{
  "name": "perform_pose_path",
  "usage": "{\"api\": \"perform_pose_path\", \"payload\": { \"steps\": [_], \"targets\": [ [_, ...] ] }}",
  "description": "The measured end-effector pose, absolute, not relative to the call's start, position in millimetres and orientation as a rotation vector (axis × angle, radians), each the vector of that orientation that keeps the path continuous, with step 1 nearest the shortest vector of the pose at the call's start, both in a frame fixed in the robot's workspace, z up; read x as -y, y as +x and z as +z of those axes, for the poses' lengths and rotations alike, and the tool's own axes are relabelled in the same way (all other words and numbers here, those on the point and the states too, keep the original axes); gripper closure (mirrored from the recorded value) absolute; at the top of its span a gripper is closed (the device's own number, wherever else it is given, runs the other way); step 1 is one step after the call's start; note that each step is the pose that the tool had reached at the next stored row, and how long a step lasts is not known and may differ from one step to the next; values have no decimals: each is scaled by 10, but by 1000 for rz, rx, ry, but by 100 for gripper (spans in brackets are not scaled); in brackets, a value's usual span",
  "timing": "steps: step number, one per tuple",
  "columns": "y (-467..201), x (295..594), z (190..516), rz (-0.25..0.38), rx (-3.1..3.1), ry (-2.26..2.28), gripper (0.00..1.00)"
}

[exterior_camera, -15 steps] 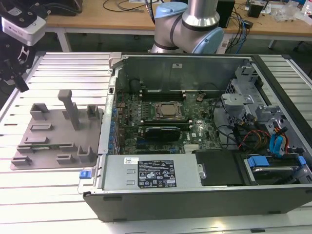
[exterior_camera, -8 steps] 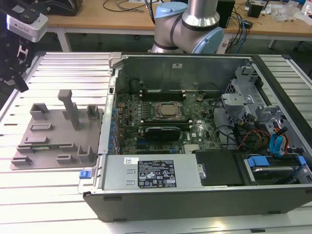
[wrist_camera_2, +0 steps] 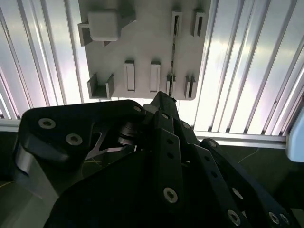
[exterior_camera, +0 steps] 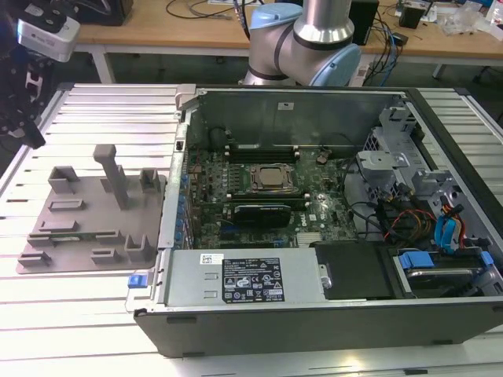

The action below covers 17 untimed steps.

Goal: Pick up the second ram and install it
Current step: 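Pick up the second ram and move it above second insertion slot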

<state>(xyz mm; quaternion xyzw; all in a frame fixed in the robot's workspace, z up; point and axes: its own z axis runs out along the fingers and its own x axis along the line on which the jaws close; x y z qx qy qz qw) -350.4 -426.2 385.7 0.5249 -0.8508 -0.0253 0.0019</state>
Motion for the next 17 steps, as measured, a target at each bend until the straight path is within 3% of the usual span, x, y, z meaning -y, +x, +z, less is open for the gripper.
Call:
{"api": "perform_pose_path", "payload": {
  "steps": [17],
  "targets": [
    [-3504, 4262, 3857, -78, 2439, 1962, 92]
  ]
}}
